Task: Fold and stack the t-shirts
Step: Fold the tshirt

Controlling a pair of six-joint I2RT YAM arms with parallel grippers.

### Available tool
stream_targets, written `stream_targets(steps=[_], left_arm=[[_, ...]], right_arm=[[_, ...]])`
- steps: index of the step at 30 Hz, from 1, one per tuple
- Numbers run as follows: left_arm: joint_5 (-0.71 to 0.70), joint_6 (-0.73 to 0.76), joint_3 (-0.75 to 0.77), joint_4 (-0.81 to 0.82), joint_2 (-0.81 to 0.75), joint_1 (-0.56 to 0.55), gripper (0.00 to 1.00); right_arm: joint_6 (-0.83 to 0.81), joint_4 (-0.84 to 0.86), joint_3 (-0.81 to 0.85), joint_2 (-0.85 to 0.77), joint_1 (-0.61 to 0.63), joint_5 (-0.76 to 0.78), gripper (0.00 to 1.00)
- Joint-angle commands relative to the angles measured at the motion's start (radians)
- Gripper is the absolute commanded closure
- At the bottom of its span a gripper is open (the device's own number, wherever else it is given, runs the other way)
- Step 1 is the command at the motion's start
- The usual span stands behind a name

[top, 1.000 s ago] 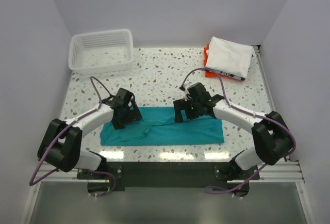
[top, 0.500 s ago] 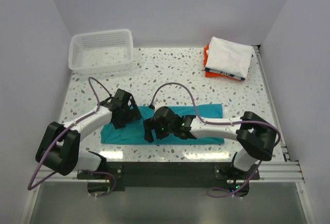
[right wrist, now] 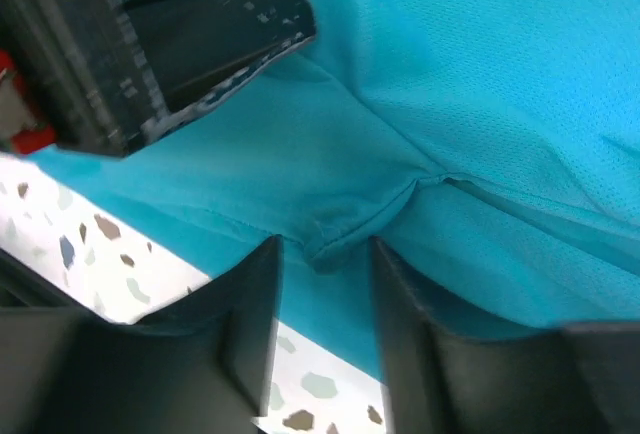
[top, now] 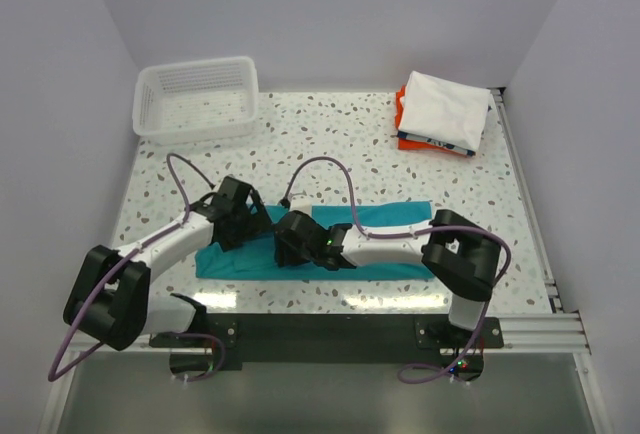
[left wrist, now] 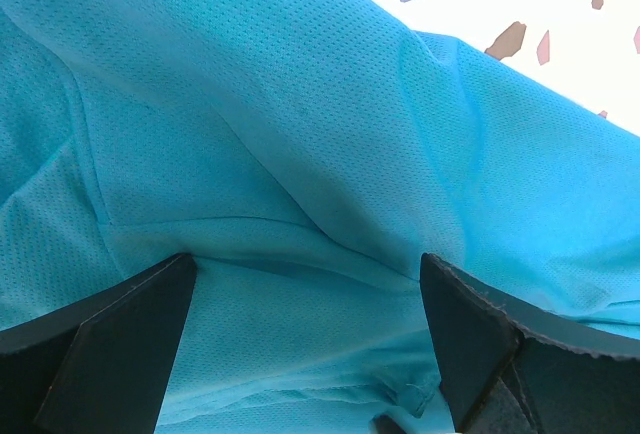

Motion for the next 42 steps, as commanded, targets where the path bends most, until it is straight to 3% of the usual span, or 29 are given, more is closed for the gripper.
stream_targets(steps=[1,6,9,15,21,23,25,26,27,29,32,33,39,42], left_arm=[[0.015,-0.02,-0.047,-0.032,0.001,0.005,0.0],[0.009,-0.023,-0.052,-0.033,0.001,0.007,0.0],[-0.001,-0.023,-0.05,-0.038,-0.001,0.008,0.0],[-0.012,-0.024,-0.047,-0.05,0.001,0.022,0.0],[-0.026,-0.023,-0.041,-0.075,-0.004,0.031,0.0],[-0.029,-0.024,-0.041,-0.084,-0.008,0.033,0.0],[-0.026,-0.023,-0.041,-0.084,-0.02,0.033,0.0],[-0.023,-0.013,-0.039,-0.084,-0.027,0.033,0.0],[-0.018,-0.01,-0.038,-0.084,-0.031,0.033,0.0],[-0.012,-0.001,-0.03,-0.09,-0.043,0.033,0.0],[-0.003,0.017,-0.015,-0.101,-0.07,0.033,0.0],[0.002,0.019,-0.009,-0.105,-0.077,0.033,0.0],[-0.044,0.004,0.042,-0.186,-0.131,0.031,0.0],[-0.032,0.0,0.048,-0.196,-0.134,0.031,0.0]], right_arm=[[0.045,-0.005,0.045,0.014,0.001,0.093,0.6],[0.062,-0.051,0.05,0.023,0.001,0.134,0.81],[0.064,-0.054,0.033,0.012,0.001,0.122,1.0],[0.074,-0.065,-0.003,-0.04,0.004,0.07,1.0],[0.107,-0.053,-0.058,-0.066,0.014,0.018,0.93],[0.093,-0.044,-0.067,-0.084,0.017,0.021,0.9],[0.082,-0.041,-0.073,-0.096,0.015,0.02,0.79],[0.071,-0.038,-0.073,-0.113,0.015,0.021,0.72],[0.061,-0.037,-0.072,-0.122,0.017,0.023,0.57],[0.027,-0.047,-0.064,-0.149,0.015,0.03,0.5],[-0.024,-0.082,-0.042,-0.219,0.015,0.032,0.28],[-0.039,-0.094,-0.032,-0.24,0.015,0.053,0.01],[-0.143,-0.246,-0.039,-0.389,-0.051,0.2,0.01],[-0.169,-0.268,-0.111,-0.451,-0.196,0.083,0.01]])
